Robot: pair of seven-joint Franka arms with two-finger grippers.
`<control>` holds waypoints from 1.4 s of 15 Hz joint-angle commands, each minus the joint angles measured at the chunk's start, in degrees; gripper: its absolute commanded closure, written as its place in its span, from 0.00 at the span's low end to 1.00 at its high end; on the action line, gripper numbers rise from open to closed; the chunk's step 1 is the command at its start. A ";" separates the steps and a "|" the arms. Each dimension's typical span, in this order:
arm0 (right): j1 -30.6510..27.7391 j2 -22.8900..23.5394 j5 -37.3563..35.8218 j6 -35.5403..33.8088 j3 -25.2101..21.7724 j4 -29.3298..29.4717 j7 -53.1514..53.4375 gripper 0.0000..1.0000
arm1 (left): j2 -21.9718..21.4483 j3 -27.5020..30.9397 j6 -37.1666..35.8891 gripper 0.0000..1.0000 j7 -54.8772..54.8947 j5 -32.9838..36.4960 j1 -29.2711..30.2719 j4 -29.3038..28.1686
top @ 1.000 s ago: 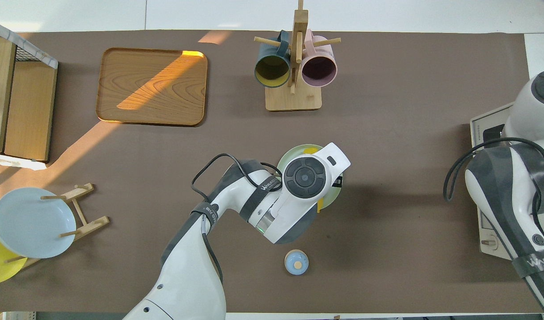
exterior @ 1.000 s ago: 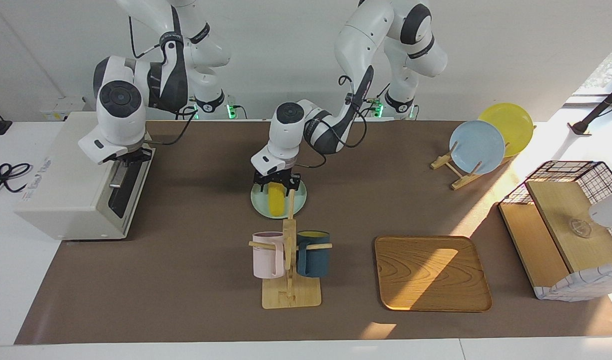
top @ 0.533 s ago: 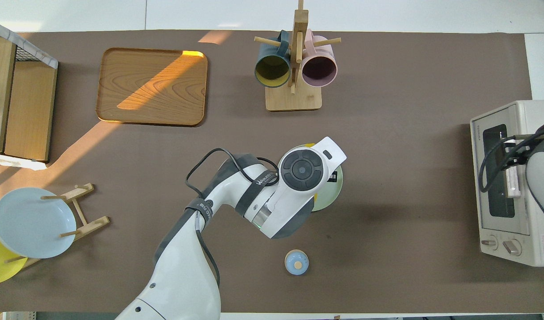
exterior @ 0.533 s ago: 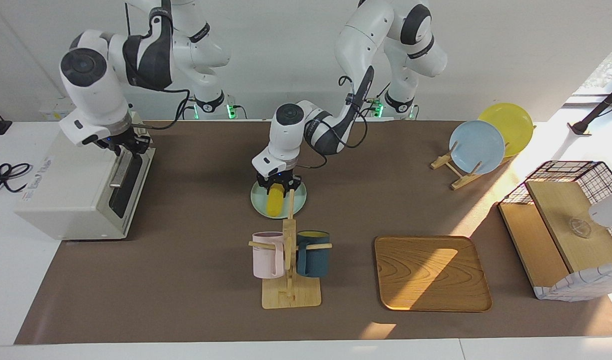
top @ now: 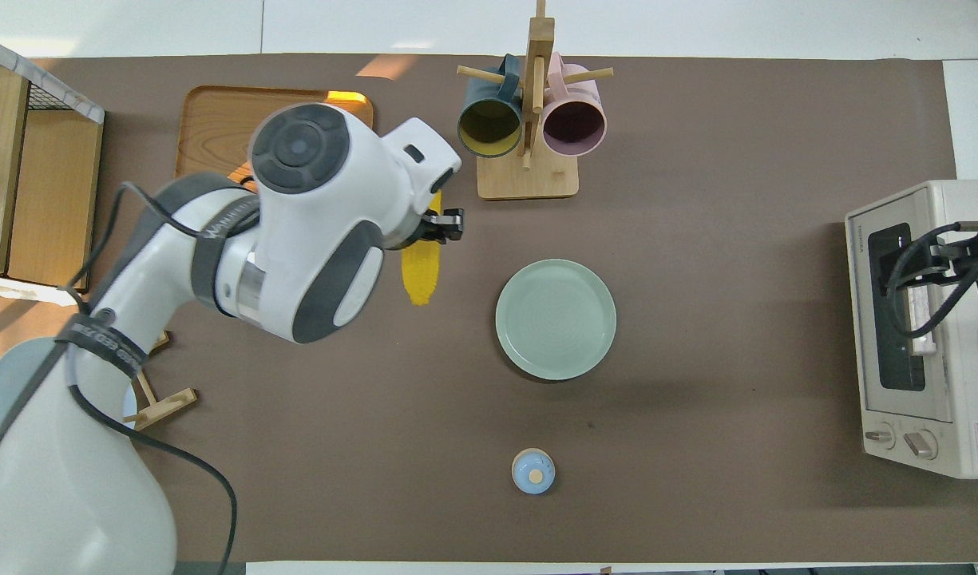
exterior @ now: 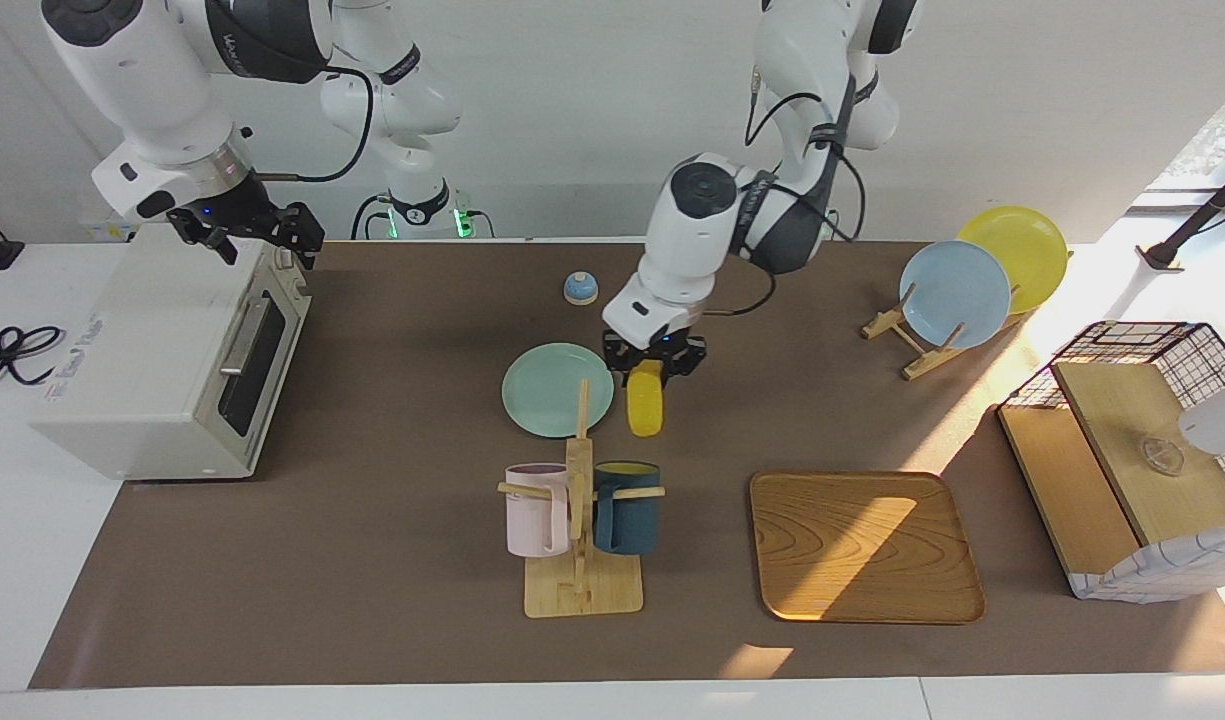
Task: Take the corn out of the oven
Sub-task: 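Lift the yellow corn with the left gripper toward the wooden tray, then lower the corn onto the wooden tray and open the left gripper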
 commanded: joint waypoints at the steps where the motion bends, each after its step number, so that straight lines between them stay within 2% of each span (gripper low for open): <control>1: -0.31 1.16 1.62 -1.38 0.05 1.82 -1.24 0.00 | 1.65 -0.84 0.13 1.00 5.99 0.49 7.69 1.16; 4: -0.13 1.07 1.97 -1.91 0.05 2.17 -1.24 0.00 | 7.26 -0.92 -0.48 1.00 11.09 0.49 13.68 8.60; 7: -0.39 1.16 1.88 -1.39 -0.47 2.26 -1.24 0.00 | 15.69 -0.84 0.30 1.00 14.53 0.75 16.94 16.70; 10: -0.39 1.77 1.88 -1.65 -0.56 3.05 -1.24 0.00 | 21.42 -0.75 6.78 1.00 15.33 1.19 17.91 19.09; 12: -0.13 1.95 2.06 -1.91 -0.39 2.97 -1.24 0.00 | 22.39 -0.92 9.09 1.00 16.73 1.63 20.28 19.09; 15: -0.13 1.87 1.97 -1.91 -0.21 2.79 -1.32 0.00 | 23.01 -0.84 11.54 1.00 17.17 2.24 20.29 18.48; 17: -0.22 1.86 2.06 -1.83 -0.21 2.70 -1.41 0.00 | 22.84 -0.84 14.88 1.00 17.17 2.95 20.29 15.86; 20: -0.13 1.69 2.06 -1.91 -0.04 2.70 -1.32 0.00 | 22.48 -0.84 14.99 1.00 17.17 5.14 20.46 14.70; 21: -0.13 1.69 2.06 -1.91 0.05 2.70 -1.32 0.00 | 22.31 -0.84 14.81 0.47 17.17 5.15 20.46 14.44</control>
